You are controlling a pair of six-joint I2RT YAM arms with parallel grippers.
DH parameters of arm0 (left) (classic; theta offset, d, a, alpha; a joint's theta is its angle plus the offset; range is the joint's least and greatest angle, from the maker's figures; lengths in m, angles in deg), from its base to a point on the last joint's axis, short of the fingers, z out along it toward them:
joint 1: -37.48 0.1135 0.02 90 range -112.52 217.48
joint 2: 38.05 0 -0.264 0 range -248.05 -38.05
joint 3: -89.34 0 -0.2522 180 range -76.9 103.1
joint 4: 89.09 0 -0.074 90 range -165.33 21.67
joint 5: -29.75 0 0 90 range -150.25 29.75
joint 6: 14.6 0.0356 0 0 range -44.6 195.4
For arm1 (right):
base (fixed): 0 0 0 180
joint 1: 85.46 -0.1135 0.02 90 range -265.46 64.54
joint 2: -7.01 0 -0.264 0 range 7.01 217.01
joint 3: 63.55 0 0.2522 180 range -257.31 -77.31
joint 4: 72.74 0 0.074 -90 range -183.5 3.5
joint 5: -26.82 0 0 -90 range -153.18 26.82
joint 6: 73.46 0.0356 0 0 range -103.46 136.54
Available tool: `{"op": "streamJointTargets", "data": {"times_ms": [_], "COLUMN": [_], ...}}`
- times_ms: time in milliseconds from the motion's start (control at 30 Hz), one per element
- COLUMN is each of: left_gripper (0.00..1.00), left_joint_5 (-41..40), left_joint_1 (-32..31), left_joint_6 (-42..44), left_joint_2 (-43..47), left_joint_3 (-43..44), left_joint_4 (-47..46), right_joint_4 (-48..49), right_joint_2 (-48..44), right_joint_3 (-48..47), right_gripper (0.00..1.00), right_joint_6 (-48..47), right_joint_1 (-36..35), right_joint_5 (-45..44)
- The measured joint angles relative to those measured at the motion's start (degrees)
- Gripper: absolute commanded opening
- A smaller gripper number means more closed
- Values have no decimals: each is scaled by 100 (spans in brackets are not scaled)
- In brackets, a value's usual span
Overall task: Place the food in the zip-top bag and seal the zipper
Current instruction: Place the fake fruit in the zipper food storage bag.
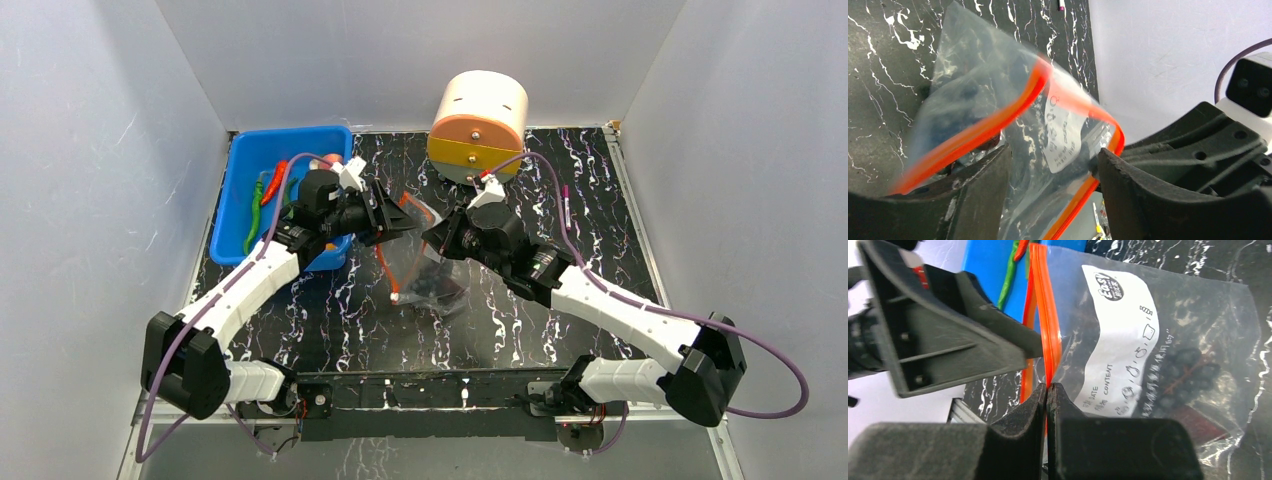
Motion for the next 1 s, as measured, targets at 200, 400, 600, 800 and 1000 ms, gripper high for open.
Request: {"op": "streamJointTargets", "data": {"times_ms": [200,400,600,800,1000], "left_gripper": [64,60,53,48,13], "left_joint_5": [-92,-470,-612,-780,-824], "left_joint_1": [0,0,0,0,0], "left_joint_6": [568,1338,1799,2009,2138], "left_joint_2": [262,616,553,125,-15], "left_joint_3": [560,1023,872,525,407], "left_joint_4": [767,1582,1961,2020,1912], "right_joint_4": [-341,-560,-599,-625,-647], "right_joint_2": [-260,-535,-590,-588,-588], "right_joint_3": [-2,-2,-2,-2,-2], "right_gripper": [0,0,0,0,0], "right_joint_6": [-232,-372,-385,-385,-382], "right_joint_1": [0,0,0,0,0], "right_joint_5": [-396,-643,-688,-680,-664]}}
